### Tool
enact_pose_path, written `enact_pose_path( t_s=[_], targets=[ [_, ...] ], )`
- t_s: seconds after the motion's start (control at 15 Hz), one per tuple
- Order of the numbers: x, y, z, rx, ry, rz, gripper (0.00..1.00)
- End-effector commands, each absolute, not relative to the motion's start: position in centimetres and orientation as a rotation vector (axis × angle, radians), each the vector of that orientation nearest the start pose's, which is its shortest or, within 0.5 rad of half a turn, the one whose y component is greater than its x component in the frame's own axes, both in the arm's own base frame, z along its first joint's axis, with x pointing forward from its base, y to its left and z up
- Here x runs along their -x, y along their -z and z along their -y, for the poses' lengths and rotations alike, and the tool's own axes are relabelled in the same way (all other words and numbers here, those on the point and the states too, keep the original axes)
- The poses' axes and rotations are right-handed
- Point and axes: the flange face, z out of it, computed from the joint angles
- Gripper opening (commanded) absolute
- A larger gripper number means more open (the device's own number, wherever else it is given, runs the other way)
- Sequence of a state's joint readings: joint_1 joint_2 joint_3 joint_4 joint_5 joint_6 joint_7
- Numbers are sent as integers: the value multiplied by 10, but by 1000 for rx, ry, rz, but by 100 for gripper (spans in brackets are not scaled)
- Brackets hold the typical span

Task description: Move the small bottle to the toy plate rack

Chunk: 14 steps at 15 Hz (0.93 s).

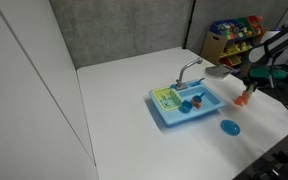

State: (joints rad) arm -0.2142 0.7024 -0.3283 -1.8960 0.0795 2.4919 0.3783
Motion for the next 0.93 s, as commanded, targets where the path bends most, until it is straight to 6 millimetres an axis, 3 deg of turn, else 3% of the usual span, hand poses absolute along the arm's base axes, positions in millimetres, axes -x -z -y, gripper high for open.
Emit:
enact_pose_path(
  t_s=[0.0,0.47,0.67,0.87],
  targets=[
    [-535,-172,306,2978,-62,-1442,10],
    [-540,-233,278,2989,14,-1421,10],
    [-545,-252,256,3031,37,-1393,10],
    [-552,-263,222,3071,71,-1325,10]
  ],
)
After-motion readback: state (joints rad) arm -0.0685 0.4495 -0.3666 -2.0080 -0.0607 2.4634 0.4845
